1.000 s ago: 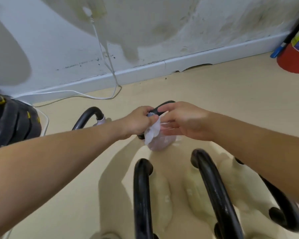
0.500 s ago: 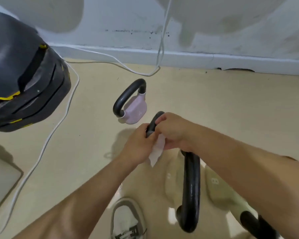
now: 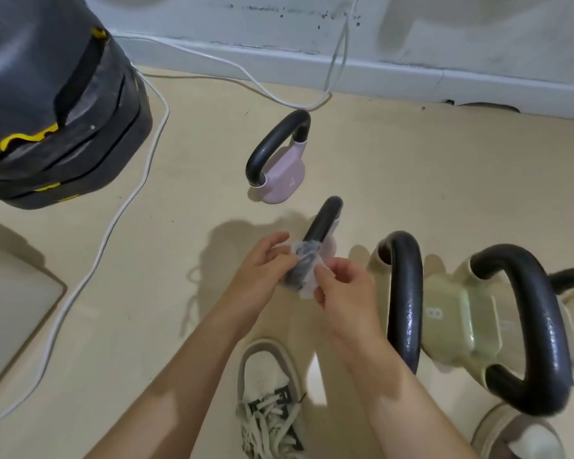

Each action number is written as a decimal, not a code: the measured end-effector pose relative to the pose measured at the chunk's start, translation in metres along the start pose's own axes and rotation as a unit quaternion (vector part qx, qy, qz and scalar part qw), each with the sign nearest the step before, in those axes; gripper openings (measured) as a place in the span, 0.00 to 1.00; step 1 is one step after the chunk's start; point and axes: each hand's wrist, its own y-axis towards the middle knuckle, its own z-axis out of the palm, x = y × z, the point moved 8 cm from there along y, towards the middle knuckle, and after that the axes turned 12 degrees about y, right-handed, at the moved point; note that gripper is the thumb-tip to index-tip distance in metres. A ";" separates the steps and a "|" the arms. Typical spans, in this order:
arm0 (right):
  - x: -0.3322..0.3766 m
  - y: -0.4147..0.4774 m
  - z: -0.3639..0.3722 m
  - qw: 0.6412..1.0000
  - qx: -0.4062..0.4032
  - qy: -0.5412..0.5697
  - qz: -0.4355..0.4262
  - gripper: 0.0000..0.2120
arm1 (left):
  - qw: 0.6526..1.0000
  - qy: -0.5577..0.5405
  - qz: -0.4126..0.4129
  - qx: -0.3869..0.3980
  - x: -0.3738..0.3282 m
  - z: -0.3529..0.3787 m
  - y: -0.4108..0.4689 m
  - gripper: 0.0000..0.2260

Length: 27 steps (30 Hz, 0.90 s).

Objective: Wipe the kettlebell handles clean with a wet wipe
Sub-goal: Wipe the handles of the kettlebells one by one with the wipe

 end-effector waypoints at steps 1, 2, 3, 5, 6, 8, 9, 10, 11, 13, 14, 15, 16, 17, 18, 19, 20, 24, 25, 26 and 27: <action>0.002 -0.003 0.000 0.999 -0.008 -0.027 -0.016 0.03 | 1.000 0.001 0.000 -0.002 0.001 -0.003 -0.002 0.21; 0.004 -0.005 -0.001 0.998 -0.017 -0.044 -0.029 0.03 | 1.000 0.019 0.006 -0.001 0.000 -0.004 -0.004 0.19; 0.008 -0.008 -0.003 0.997 -0.029 -0.060 -0.045 0.02 | 0.999 0.048 0.017 0.000 -0.001 -0.003 -0.006 0.16; 0.022 -0.015 -0.004 0.993 -0.043 -0.083 -0.076 0.02 | 0.994 0.096 0.050 -0.005 -0.006 0.002 -0.005 0.11; 0.029 -0.018 -0.003 0.993 -0.041 -0.072 -0.088 0.03 | 0.991 0.113 0.065 -0.011 -0.008 0.004 -0.004 0.10; 0.042 -0.024 0.001 0.995 -0.023 -0.015 -0.094 0.03 | 0.986 0.140 0.090 -0.029 -0.010 0.006 -0.001 0.12; 0.047 -0.026 0.003 0.996 -0.009 0.009 -0.090 0.03 | 0.983 0.152 0.099 -0.039 -0.011 0.007 -0.001 0.13; 0.053 -0.029 0.006 0.996 0.007 0.023 -0.086 0.03 | 0.981 0.157 0.105 -0.050 -0.011 0.007 -0.003 0.15; 0.058 -0.031 0.009 0.996 0.023 0.024 -0.083 0.03 | 0.980 0.157 0.107 -0.063 -0.012 0.008 -0.006 0.17; 0.069 -0.035 0.013 0.995 0.054 0.005 -0.079 0.03 | 0.980 0.136 0.117 -0.084 -0.015 0.009 -0.012 0.16; 0.074 -0.036 0.015 0.995 0.072 -0.005 -0.071 0.03 | 0.980 0.124 0.126 -0.092 -0.016 0.009 -0.016 0.15; 0.079 -0.037 0.017 0.994 0.089 -0.015 -0.062 0.03 | 0.979 0.121 0.135 -0.097 -0.016 0.009 -0.020 0.14; 0.082 -0.035 0.019 0.993 0.106 -0.028 -0.054 0.03 | 0.975 0.132 0.143 -0.104 -0.015 0.009 -0.025 0.14; 0.084 -0.034 0.021 0.991 0.122 -0.040 -0.045 0.04 | 0.972 0.150 0.149 -0.106 -0.015 0.010 -0.030 0.16; 0.086 -0.032 0.023 0.989 0.135 -0.047 -0.037 0.05 | 0.969 0.169 0.148 -0.105 -0.014 0.014 -0.034 0.16; 0.087 -0.029 0.026 0.988 0.145 -0.047 -0.029 0.05 | 0.968 0.180 0.138 -0.105 -0.013 0.018 -0.037 0.15; 0.088 -0.025 0.029 0.987 0.153 -0.052 -0.025 0.06 | 0.969 0.177 0.124 -0.117 -0.012 0.019 -0.038 0.12; 0.086 -0.010 0.043 0.975 0.192 -0.107 -0.019 0.10 | 0.983 -0.013 0.025 -0.184 0.002 0.000 -0.022 0.07; 0.088 -0.006 0.045 0.967 0.206 -0.143 -0.039 0.13 | 0.984 -0.052 0.010 -0.171 0.007 -0.003 -0.018 0.09; 0.090 -0.003 0.048 0.949 0.222 -0.207 -0.080 0.17 | 0.984 -0.076 0.000 -0.162 0.009 -0.005 -0.015 0.10; 0.093 -0.003 0.052 0.909 0.242 -0.307 -0.143 0.21 | 0.983 -0.094 -0.008 -0.157 0.012 -0.007 -0.013 0.10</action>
